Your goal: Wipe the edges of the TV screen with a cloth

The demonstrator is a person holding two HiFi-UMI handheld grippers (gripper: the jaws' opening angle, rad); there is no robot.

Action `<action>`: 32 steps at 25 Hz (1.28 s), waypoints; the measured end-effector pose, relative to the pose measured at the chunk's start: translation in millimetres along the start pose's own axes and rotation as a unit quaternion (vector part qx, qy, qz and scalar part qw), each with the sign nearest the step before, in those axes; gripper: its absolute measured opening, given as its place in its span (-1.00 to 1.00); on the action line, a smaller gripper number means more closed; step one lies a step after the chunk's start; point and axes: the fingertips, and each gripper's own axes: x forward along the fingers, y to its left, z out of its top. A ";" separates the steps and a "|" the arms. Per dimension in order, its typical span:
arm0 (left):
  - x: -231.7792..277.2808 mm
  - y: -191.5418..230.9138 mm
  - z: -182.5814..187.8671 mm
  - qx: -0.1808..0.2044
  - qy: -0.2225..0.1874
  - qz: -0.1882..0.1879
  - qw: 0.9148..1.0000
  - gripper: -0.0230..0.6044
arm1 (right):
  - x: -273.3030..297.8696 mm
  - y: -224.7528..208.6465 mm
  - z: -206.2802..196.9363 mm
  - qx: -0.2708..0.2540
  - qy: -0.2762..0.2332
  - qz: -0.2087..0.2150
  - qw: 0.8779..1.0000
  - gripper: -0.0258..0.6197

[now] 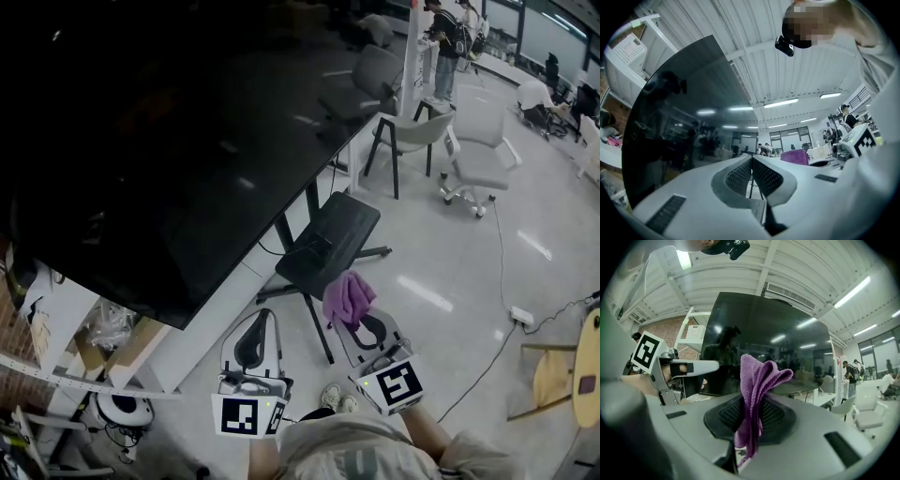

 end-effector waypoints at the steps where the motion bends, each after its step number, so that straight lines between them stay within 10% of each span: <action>1: -0.7 3.8 -0.4 0.000 -0.001 0.004 1.000 -0.88 | 2.8 1.1 -0.2 -0.002 -0.001 0.002 1.000 -0.72; 16: -57.3 69.5 -3.0 0.022 0.011 0.127 0.992 -0.88 | 65.1 93.3 6.8 -0.015 -0.004 0.159 0.987 -0.72; 25: -164.4 121.7 -26.0 -0.003 0.043 0.299 0.953 -0.88 | 112.4 207.8 -37.8 -0.057 0.045 0.295 0.953 -0.72; 32: -212.2 142.5 -53.6 -0.021 0.070 0.351 0.934 -0.88 | 148.3 248.0 -87.6 -0.054 0.092 0.315 0.943 -0.72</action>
